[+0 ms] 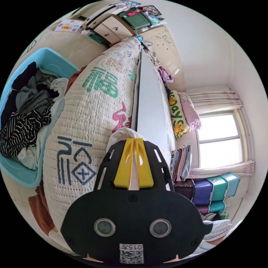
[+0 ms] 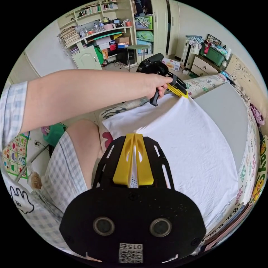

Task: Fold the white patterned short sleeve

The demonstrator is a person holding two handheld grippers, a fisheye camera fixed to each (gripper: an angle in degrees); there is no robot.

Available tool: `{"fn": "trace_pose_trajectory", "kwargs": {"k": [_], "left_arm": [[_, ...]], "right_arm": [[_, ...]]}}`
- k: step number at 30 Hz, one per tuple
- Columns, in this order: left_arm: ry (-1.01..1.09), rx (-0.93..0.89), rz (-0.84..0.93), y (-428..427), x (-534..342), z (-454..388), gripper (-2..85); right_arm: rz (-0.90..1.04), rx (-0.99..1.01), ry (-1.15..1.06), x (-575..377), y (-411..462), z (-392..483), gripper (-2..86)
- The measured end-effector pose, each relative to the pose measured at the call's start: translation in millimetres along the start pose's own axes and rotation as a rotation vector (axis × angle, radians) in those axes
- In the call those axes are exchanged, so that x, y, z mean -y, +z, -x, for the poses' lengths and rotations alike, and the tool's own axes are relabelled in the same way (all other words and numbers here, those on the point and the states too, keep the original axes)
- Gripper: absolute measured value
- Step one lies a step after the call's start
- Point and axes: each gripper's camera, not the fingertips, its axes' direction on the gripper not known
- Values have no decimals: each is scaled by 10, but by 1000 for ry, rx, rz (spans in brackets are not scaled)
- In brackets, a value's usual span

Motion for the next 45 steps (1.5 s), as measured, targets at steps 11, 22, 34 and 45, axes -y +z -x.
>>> {"fn": "trace_pose_trajectory", "kwargs": {"k": [11,22,34,45], "left_arm": [[51,162,42,-145,-558,-382,-4],[188,18,-173,-1196,-2263,-1181,-2],[327,175,-282,-1664,-4460,-2283,23],[486,33,-307,-1561,-5413,-3572,16]], "right_arm": [[75,52,52,-494,-285,-233,-1],[-48,203,177,-2458,-1192,-503,-1],[-316,40,491,-5141,-2104,-755,-2],[-500,-53,520,-6773,-2511,-291,-5]]}}
